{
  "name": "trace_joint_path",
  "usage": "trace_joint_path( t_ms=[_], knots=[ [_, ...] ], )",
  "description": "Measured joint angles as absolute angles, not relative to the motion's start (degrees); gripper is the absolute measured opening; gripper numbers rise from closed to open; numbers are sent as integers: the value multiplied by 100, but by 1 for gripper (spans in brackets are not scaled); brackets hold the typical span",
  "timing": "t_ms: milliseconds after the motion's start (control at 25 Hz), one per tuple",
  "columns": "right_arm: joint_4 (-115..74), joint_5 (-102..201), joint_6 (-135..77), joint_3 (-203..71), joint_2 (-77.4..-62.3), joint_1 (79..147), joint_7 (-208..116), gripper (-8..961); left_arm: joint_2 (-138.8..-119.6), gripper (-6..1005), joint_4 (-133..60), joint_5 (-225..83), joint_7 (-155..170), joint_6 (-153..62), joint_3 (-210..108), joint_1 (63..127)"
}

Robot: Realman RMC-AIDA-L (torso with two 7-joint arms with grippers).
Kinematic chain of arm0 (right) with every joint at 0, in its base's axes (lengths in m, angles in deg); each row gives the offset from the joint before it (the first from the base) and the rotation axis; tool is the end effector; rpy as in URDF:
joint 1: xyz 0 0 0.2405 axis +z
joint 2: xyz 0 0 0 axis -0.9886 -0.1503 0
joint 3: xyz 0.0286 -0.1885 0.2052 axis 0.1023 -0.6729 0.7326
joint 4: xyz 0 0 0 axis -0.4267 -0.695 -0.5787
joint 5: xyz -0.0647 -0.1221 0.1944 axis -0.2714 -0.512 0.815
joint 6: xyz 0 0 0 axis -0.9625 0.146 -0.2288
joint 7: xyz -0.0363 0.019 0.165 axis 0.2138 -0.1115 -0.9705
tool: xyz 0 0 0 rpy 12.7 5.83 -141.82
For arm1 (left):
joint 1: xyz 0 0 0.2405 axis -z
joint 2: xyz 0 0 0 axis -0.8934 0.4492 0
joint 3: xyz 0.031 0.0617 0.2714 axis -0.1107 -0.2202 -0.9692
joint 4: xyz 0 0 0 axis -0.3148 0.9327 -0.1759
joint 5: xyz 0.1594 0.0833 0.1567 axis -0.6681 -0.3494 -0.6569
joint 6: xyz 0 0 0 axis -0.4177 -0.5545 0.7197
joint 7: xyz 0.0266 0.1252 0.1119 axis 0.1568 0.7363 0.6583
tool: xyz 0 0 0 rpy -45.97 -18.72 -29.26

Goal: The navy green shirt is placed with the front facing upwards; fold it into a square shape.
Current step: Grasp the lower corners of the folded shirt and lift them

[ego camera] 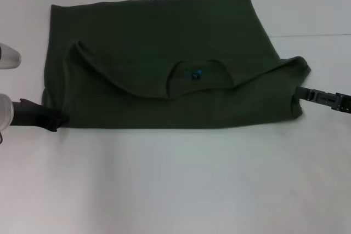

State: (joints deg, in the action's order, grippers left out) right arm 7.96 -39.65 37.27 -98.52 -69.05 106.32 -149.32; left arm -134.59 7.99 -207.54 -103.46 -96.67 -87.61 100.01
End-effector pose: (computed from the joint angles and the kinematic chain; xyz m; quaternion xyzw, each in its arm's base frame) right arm 0.3662 0.3883 0.0257 -0.7824 0.5015 0.2890 0.2298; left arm -0.3426 0.4499 -0.0096 -0.8753 -0.3630 0.0408 0.3170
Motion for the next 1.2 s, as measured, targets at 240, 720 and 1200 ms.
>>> trace_joint_path(
  t_ms=[240, 720, 1200],
  knots=[
    [798, -3965, 3767, -9823, -6908, 10632, -14932, 924, -13459, 86, 807, -20754, -10346, -9665, -8759, 10004],
    [876, -4051, 3917, -9872, -6724, 10792, -15738, 924, -13436, 6, 794, -20771, -10326, -9776, -8755, 10012],
    [2375, -7614, 4338, -9831, -6607, 12438, -19558, 923, -13397, 7, 783, -20771, -10336, -9814, -8705, 10060]
  ],
)
